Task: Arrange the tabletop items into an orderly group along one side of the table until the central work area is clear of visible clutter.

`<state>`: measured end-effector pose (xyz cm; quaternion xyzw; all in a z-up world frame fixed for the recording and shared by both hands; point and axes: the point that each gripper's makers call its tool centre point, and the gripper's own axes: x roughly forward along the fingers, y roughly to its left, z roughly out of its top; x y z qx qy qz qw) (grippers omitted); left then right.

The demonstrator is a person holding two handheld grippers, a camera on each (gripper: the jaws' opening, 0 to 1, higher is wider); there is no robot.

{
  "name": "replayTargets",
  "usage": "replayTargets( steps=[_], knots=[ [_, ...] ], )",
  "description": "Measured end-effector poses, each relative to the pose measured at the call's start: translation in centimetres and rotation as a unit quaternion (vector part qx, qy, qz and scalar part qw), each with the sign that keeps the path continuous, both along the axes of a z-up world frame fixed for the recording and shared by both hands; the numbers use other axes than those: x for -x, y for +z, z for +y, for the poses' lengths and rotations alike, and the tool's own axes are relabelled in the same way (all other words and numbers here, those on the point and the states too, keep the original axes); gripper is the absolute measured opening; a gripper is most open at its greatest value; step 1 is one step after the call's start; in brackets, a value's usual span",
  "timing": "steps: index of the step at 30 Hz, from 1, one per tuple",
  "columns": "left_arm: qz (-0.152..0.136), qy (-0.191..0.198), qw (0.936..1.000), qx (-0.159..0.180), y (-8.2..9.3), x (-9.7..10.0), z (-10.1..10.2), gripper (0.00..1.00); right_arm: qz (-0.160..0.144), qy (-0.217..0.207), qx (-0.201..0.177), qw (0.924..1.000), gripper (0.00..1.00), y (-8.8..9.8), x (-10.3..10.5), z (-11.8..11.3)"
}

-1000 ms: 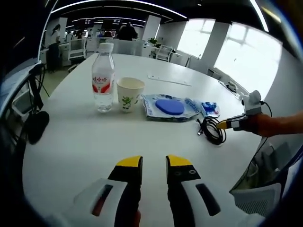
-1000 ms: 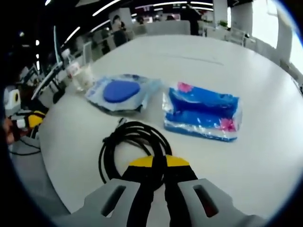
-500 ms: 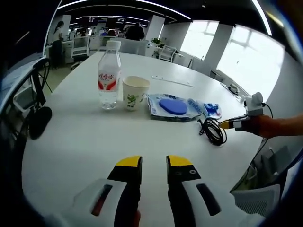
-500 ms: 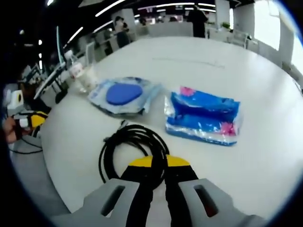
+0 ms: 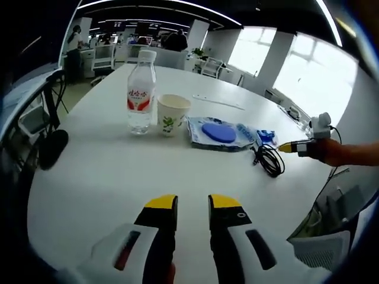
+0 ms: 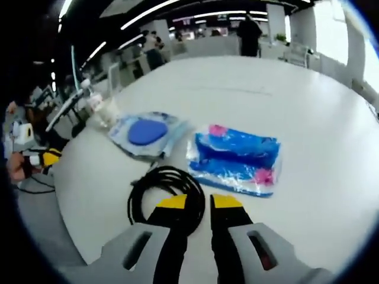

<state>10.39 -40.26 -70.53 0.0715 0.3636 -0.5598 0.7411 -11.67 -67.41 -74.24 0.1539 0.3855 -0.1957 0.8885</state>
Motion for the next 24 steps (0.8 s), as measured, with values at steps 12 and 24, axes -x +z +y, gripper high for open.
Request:
replayTargets(
  steps=[12,24],
  knots=[
    [-0.003,-0.001,1.0,0.004,0.5,0.0,-0.4,0.18,0.004,0.025,-0.03,0.9992,0.1,-1.1,-1.4,3.1],
    [-0.009,0.0,0.9999,0.007,1.2,-0.6,-0.1,0.19,-0.006,0.016,-0.018,0.9997,0.14,0.3,-0.4,2.2]
  ],
)
